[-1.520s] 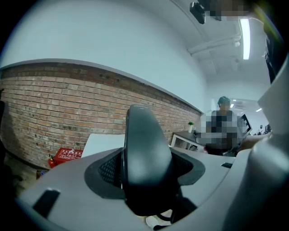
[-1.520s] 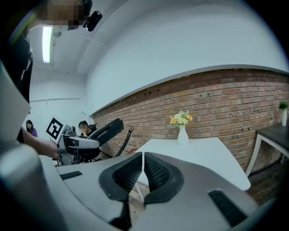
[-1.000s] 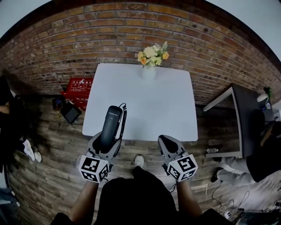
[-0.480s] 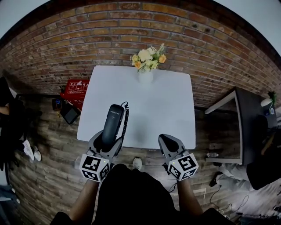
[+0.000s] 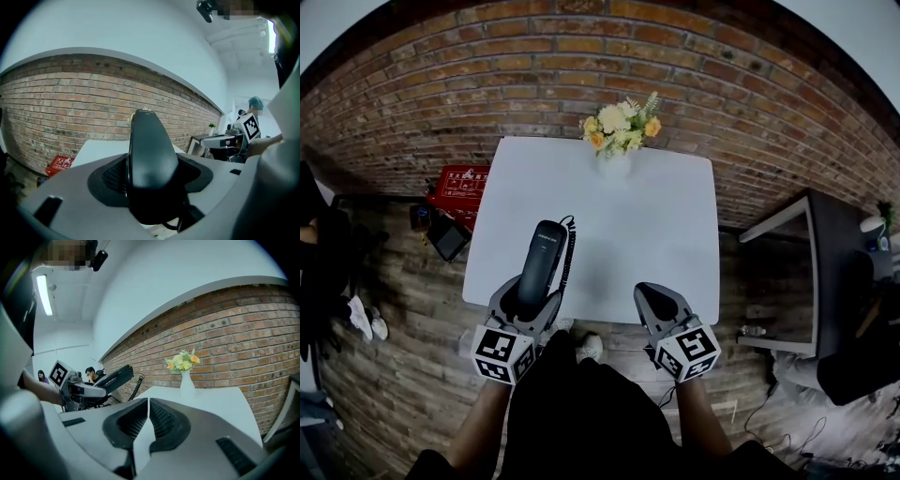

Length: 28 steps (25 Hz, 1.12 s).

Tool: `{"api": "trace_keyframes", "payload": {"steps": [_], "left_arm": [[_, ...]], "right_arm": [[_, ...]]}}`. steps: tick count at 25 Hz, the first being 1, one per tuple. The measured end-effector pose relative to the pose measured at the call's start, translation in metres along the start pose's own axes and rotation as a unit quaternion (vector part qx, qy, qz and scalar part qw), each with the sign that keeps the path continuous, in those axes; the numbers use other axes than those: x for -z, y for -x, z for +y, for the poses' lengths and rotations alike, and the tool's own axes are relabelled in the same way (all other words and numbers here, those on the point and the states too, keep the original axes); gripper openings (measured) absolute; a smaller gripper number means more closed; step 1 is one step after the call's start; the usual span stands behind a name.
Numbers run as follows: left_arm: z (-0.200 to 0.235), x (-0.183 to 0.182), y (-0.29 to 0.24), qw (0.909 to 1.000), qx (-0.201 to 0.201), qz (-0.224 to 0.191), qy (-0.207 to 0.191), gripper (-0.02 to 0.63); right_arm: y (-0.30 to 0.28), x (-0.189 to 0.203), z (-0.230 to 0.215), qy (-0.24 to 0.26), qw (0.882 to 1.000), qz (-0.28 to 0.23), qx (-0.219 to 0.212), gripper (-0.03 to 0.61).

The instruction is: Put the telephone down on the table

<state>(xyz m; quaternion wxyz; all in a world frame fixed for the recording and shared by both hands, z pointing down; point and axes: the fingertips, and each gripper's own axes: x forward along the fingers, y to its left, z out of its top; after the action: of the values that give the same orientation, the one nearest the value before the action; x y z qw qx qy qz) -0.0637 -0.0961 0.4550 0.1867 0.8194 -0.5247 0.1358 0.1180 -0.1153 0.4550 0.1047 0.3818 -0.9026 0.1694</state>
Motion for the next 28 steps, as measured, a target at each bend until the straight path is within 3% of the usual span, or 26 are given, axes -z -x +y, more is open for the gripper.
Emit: {"api": "trace_keyframes", "payload": {"steps": [9, 21, 28], "left_arm": [[0.024, 0.006, -0.042, 0.9991, 0.030, 0.028, -0.009, 0.293], [0.033, 0.007, -0.121, 0.9906, 0.113, 0.064, -0.043, 0.293], [0.033, 0.021, -0.174, 0.9867, 0.131, 0.087, -0.040, 0.293]], "right_arm": [[-0.043, -0.001, -0.004, 0.006, 1.000, 0.016, 0.011, 0.025], [-0.076, 0.001, -0.017, -0.015, 0.997, 0.030, 0.068, 0.025], [-0.080, 0.018, -0.028, -0.043, 0.993, 0.055, 0.094, 0.025]]}}
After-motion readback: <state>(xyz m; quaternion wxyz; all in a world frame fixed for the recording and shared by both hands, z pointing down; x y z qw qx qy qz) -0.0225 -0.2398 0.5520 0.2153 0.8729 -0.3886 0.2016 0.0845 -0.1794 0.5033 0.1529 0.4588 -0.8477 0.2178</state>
